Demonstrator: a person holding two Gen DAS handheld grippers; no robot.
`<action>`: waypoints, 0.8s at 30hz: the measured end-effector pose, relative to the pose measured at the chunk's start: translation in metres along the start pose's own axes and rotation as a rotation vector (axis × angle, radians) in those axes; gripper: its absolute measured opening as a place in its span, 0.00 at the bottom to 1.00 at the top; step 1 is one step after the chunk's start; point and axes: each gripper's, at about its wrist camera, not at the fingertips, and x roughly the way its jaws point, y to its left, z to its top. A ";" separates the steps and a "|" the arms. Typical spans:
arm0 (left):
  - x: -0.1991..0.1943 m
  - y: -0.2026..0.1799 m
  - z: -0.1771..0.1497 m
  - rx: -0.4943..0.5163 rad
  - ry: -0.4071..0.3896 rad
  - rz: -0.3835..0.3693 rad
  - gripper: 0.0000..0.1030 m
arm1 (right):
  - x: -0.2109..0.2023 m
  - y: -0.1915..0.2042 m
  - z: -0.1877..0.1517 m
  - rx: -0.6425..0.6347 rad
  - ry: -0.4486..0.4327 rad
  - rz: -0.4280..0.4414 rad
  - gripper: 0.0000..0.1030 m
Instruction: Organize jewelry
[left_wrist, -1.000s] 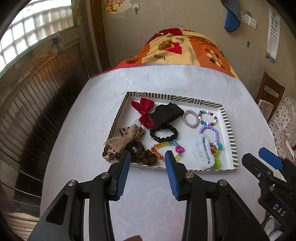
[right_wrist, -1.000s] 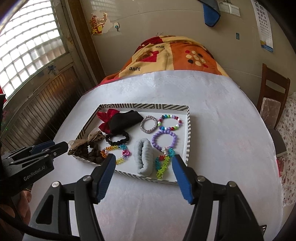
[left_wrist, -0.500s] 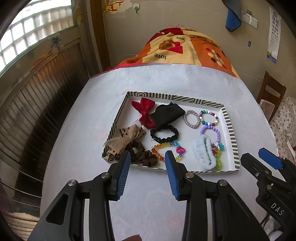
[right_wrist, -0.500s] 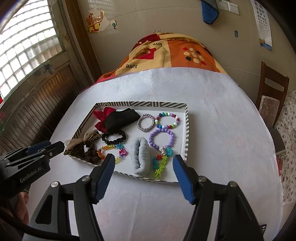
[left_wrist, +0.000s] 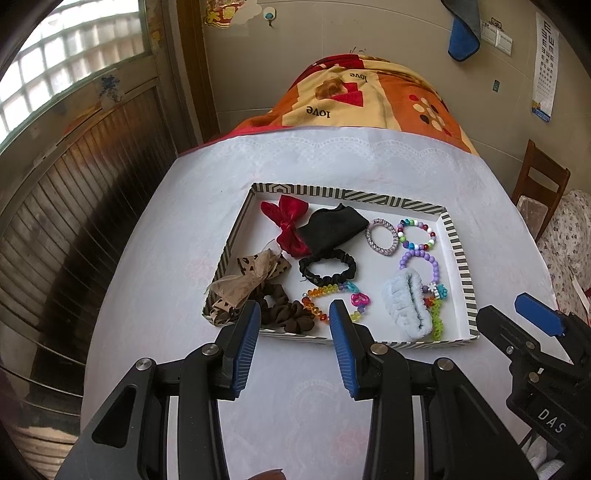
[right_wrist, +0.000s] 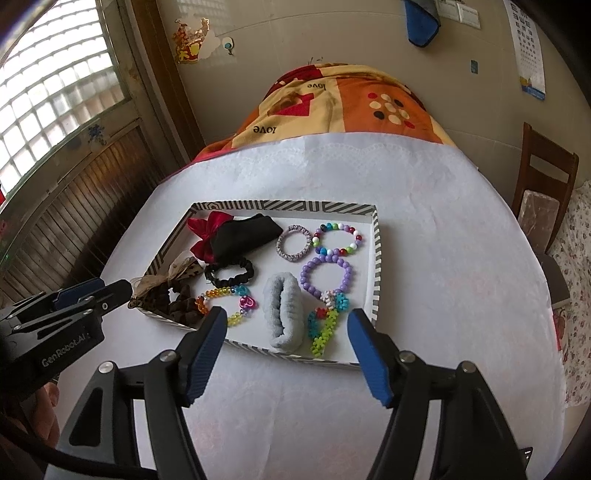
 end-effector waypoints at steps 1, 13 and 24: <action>0.000 0.000 0.000 0.000 0.000 0.001 0.16 | 0.000 0.000 0.000 -0.001 -0.001 0.000 0.69; 0.002 0.001 0.001 0.013 -0.003 -0.005 0.16 | -0.001 0.003 0.000 -0.009 0.002 -0.007 0.70; 0.005 0.003 0.001 0.021 0.001 -0.009 0.16 | 0.003 0.007 0.001 -0.012 0.011 -0.009 0.71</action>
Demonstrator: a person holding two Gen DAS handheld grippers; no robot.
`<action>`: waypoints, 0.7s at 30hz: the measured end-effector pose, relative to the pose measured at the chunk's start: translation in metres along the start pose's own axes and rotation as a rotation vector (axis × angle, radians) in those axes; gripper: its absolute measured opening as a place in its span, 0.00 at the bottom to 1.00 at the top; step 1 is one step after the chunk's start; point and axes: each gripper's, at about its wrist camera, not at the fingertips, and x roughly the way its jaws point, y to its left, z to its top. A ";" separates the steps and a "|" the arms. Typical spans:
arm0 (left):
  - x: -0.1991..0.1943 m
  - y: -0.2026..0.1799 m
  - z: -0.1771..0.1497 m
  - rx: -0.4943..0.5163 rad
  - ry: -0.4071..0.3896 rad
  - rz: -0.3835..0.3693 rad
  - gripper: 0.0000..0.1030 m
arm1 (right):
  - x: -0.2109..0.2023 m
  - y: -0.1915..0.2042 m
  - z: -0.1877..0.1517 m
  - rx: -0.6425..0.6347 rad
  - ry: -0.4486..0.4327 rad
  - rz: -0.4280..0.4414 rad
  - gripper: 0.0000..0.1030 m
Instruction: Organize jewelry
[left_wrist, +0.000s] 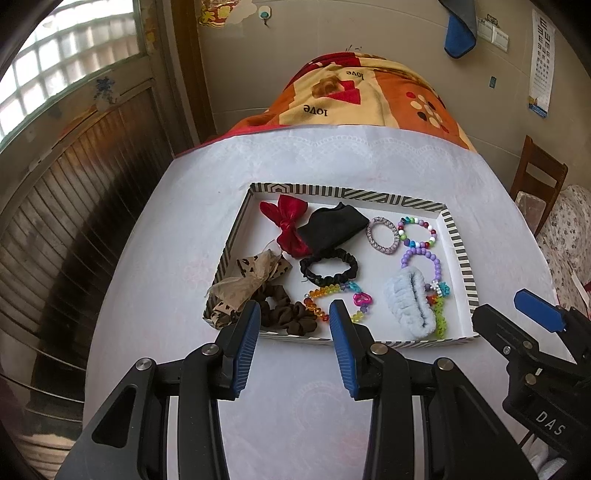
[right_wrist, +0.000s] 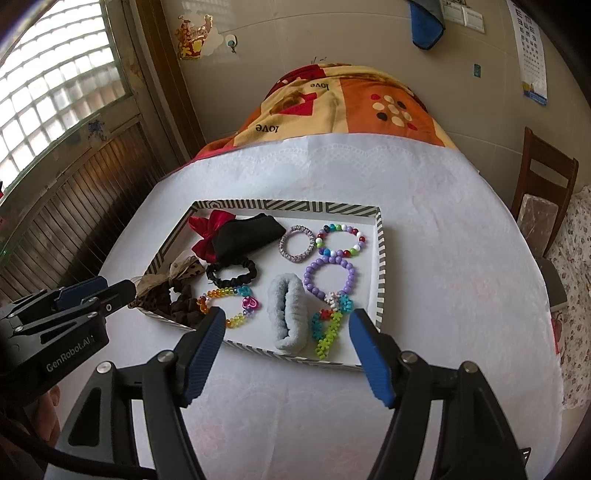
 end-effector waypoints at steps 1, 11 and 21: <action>0.001 0.000 0.000 0.000 0.001 -0.001 0.16 | 0.001 0.000 0.000 0.000 0.001 0.001 0.71; 0.006 0.003 0.002 0.005 0.009 -0.008 0.16 | 0.006 0.006 0.003 -0.006 0.010 0.002 0.71; 0.009 0.004 0.002 0.014 0.006 -0.021 0.16 | 0.007 0.009 0.002 -0.005 0.011 0.003 0.71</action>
